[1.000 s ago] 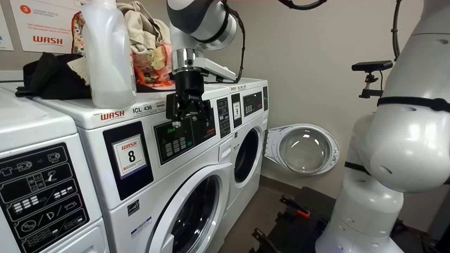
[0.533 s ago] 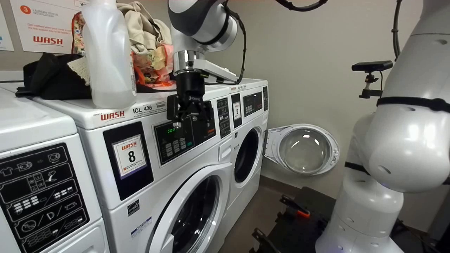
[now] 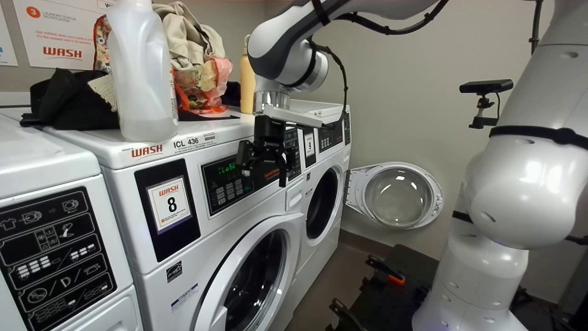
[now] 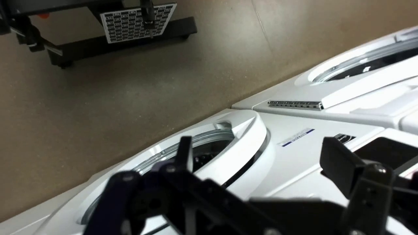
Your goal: Open the compartment in the washing machine.
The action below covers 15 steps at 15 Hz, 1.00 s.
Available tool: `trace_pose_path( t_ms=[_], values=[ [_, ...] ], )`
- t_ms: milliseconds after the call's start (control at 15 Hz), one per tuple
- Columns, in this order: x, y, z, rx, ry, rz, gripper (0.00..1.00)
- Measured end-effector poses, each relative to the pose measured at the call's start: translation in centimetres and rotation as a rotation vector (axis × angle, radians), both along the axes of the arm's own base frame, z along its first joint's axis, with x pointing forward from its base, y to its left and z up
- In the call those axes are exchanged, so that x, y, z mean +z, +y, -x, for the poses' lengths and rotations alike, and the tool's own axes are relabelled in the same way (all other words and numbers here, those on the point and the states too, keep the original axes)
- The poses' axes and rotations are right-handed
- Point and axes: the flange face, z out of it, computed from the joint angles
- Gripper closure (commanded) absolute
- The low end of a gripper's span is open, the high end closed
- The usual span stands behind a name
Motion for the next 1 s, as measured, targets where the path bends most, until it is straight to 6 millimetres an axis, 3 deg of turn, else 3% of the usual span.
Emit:
trace_pose_path(
  t_ms=[533, 1000],
  values=[
    [-5.7, -10.9, 2.4, -0.407, -0.052, -0.067, 0.00],
    [-7.4, -17.6, 3.8, -0.751, -0.171, -0.076, 0.00]
  ],
)
